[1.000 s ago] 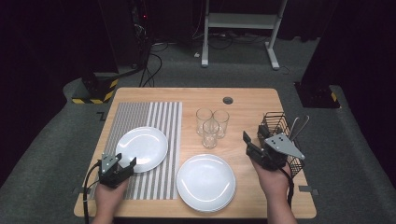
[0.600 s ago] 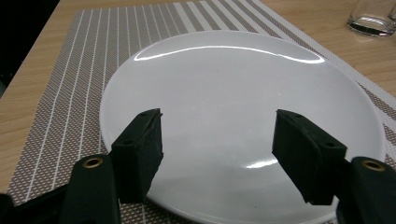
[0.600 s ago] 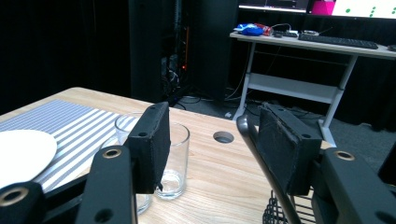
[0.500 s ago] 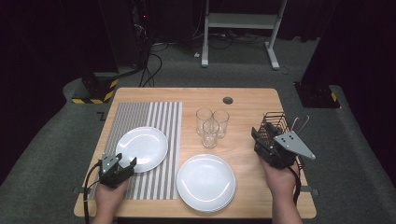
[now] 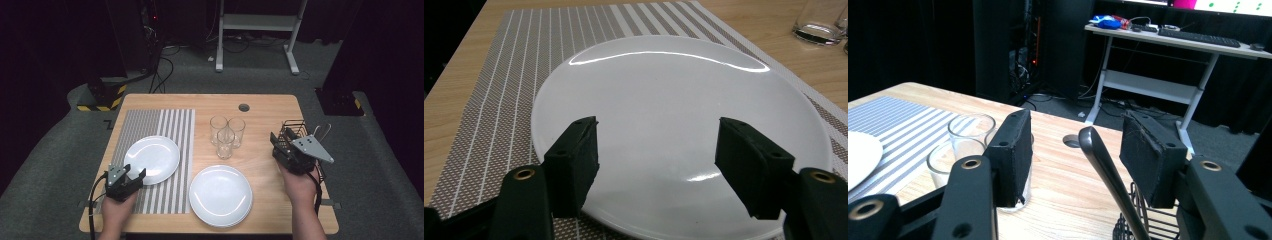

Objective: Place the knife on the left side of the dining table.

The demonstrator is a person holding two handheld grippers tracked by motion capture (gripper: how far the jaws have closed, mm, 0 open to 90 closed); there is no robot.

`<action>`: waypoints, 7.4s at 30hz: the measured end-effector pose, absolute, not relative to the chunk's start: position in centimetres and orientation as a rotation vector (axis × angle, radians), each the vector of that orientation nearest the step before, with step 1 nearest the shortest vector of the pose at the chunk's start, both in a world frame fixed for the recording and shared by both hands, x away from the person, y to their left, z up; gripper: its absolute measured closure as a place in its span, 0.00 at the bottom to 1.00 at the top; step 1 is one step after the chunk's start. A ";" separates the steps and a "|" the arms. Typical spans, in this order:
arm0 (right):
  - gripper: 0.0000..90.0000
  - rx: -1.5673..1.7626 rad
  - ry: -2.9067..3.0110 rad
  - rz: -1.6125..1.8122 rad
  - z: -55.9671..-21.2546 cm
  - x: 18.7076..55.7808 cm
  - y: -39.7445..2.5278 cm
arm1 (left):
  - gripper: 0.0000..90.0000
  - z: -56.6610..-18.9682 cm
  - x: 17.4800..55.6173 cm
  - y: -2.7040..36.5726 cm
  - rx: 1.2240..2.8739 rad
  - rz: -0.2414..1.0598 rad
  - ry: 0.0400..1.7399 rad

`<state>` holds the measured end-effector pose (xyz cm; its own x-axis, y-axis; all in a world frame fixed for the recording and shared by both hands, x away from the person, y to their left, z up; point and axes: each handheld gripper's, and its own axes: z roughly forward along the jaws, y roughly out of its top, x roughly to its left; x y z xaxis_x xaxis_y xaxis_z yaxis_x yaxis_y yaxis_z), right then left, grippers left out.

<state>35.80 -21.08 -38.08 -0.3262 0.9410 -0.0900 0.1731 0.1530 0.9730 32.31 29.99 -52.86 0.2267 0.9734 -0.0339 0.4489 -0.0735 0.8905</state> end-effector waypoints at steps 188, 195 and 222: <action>0.92 0.996 1.393 1.211 -36.1 35.0 -23.0 | 0.37 -52.9 32.3 29.9 1.675 0.773 1.331; 0.93 0.970 1.369 1.221 -35.5 34.7 -22.7 | 0.37 -52.9 32.3 29.9 1.677 0.771 1.330; 0.93 0.900 1.289 1.246 -33.1 33.1 -22.5 | 0.37 -52.9 32.4 29.8 1.684 0.767 1.330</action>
